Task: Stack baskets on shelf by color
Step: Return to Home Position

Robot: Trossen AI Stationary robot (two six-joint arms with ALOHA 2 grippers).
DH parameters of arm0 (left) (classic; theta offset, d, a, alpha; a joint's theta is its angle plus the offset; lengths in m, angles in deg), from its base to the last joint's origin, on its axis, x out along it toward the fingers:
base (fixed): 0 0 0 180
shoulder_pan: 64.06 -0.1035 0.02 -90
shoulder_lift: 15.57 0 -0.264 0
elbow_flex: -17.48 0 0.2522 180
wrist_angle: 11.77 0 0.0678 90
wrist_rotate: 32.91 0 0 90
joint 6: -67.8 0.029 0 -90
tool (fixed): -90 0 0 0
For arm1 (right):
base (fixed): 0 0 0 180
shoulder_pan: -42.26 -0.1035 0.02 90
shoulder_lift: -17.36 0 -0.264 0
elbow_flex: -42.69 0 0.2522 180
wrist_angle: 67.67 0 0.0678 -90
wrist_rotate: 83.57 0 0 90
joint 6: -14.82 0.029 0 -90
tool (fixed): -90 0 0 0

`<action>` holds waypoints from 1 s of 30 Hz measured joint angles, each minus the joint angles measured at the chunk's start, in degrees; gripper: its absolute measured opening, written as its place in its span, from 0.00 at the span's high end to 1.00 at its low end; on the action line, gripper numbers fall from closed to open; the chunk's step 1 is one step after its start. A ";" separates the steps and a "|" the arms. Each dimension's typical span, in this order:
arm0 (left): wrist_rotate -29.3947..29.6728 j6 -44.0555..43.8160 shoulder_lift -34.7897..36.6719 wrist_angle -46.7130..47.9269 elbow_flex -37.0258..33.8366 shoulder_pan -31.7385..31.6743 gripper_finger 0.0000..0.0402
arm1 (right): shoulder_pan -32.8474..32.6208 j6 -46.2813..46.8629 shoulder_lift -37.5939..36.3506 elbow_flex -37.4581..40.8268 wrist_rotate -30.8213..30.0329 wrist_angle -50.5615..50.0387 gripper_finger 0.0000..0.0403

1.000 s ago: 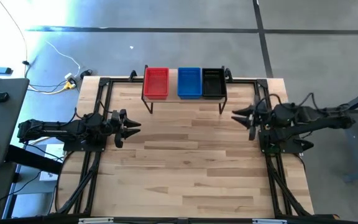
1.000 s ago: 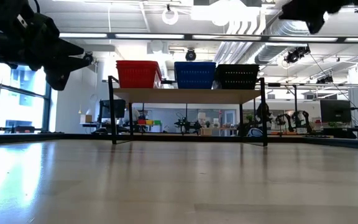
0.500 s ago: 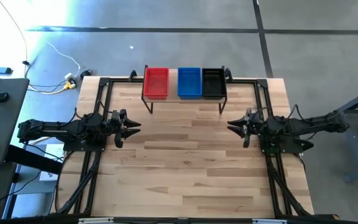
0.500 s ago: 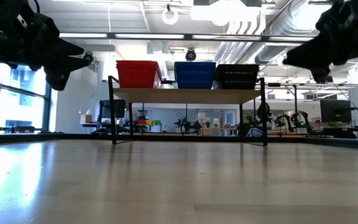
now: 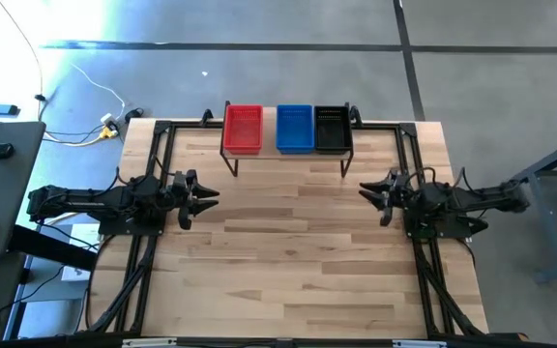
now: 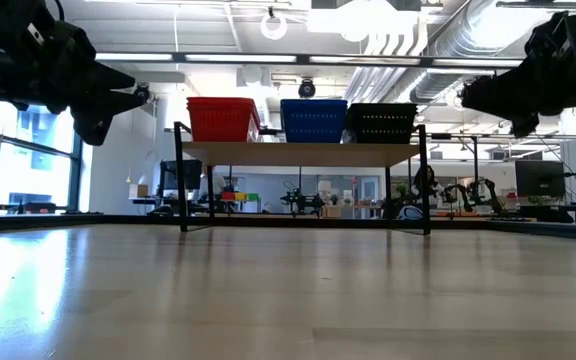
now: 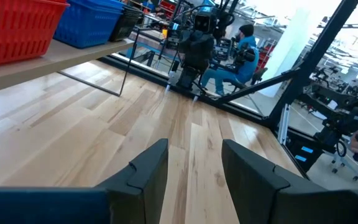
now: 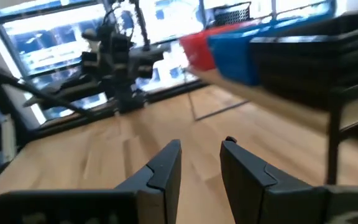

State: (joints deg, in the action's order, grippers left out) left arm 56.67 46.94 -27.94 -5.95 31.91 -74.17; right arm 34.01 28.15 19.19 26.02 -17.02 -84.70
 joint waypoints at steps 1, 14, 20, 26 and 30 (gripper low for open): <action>0.00 0.01 0.01 0.00 0.00 0.00 0.65 | 0.00 -0.86 -0.76 -0.02 -0.74 -0.15 0.76; -0.28 0.00 0.01 0.00 0.00 0.00 0.65 | 0.00 -13.53 0.35 -0.07 -4.56 -0.28 0.76; -0.37 0.00 0.01 0.00 0.00 0.01 0.65 | 0.00 -14.77 0.35 -0.07 -4.54 -0.30 0.76; -0.37 0.00 -0.01 0.00 0.00 0.00 0.65 | 0.00 -14.86 0.35 -0.07 -4.54 -0.32 0.76; -0.37 0.00 0.01 0.00 0.01 0.00 0.65 | 0.00 -14.86 0.35 -0.07 -4.54 -0.32 0.76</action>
State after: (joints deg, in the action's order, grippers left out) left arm 56.29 46.94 -27.93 -5.95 31.92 -74.17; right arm 34.01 13.30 19.54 25.94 -21.56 -85.02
